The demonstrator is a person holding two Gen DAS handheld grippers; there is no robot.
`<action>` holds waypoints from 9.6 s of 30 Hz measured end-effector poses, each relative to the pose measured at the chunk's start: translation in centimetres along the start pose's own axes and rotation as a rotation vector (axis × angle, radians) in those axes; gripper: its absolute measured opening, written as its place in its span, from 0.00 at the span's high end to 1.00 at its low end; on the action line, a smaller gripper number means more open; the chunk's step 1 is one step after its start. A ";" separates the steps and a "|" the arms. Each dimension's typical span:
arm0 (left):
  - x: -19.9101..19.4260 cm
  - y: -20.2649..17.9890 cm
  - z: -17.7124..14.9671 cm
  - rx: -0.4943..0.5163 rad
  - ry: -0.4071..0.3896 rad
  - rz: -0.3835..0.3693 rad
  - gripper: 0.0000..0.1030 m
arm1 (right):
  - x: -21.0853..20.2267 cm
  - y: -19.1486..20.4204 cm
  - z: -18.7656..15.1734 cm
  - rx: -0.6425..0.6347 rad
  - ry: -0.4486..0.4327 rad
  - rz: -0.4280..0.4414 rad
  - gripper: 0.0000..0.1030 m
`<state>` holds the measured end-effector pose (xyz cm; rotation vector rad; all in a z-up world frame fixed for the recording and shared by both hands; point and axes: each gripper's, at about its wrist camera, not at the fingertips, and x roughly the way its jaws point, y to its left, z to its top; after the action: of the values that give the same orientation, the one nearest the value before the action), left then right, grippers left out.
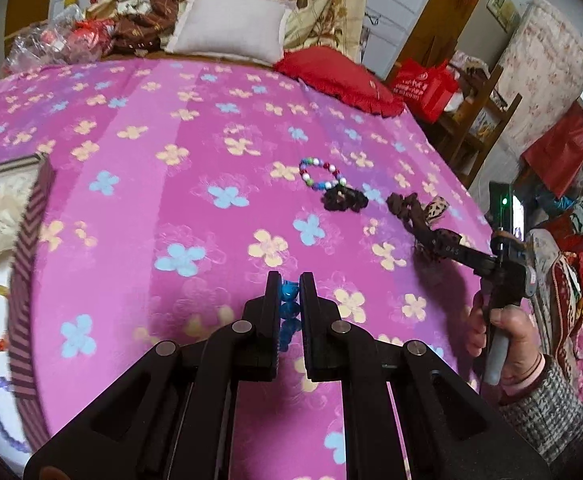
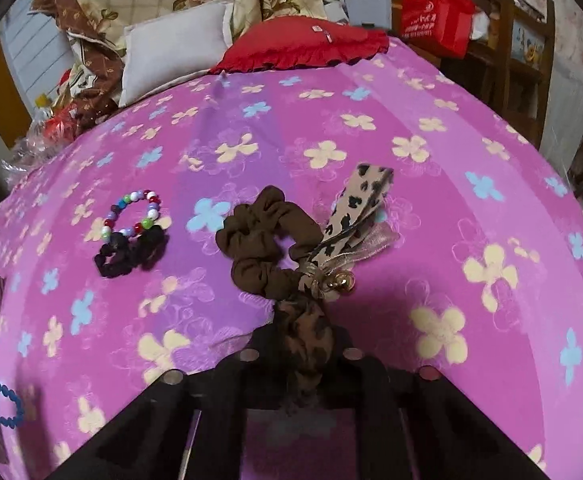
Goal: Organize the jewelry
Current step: 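Grasp the blue bead bracelet with left tool while right tool grasps leopard bow scrunchie, then carry blue bracelet and leopard scrunchie into the white box and open both tools, then withdraw both tools toward the multicolour bracelet and black scrunchie, then grasp the multicolour bead bracelet with left tool while right tool grasps black scrunchie, then carry multicolour bracelet and black scrunchie into the white box and open both tools, then lift the leopard bow scrunchie with the right tool and set it back in the box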
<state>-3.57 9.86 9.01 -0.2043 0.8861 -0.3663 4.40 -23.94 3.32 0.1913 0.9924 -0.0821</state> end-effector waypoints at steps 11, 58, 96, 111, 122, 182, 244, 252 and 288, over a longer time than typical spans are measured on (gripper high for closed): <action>-6.0 6.8 1.7 -0.069 -0.126 0.075 0.93 | -8.7 6.8 -0.1 -0.167 -0.098 0.056 0.94; -11.9 32.0 2.8 -0.427 -0.237 0.440 0.59 | -8.0 47.5 -19.4 -0.800 0.230 0.601 0.54; -3.3 10.2 -0.1 0.013 -0.067 0.245 0.58 | -1.1 11.5 0.9 -0.033 0.008 0.073 0.65; -0.8 10.9 -0.3 0.013 -0.033 0.252 0.58 | 7.2 16.7 6.1 -0.119 0.112 0.102 0.67; -1.0 11.6 -0.1 -0.012 -0.032 0.260 0.58 | 1.9 24.0 -4.2 -0.415 0.256 0.420 0.70; -13.0 25.3 1.5 -0.342 -0.221 0.275 0.93 | -12.6 40.3 -7.5 -0.653 -0.061 0.422 0.96; -8.0 30.0 -0.3 -0.390 -0.052 0.512 0.65 | -1.7 44.7 -10.3 -0.664 0.016 0.145 0.67; -3.2 28.9 1.1 -0.295 0.043 0.549 0.83 | -4.3 43.6 -9.7 -0.654 -0.036 0.182 0.66; -14.2 32.1 -1.4 -0.513 -0.167 0.422 0.90 | -12.6 42.6 -14.9 -0.602 0.183 0.668 0.97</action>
<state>-5.60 44.94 7.95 -0.5020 0.8205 0.2754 -8.09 20.57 11.14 -0.0328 1.0475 0.8482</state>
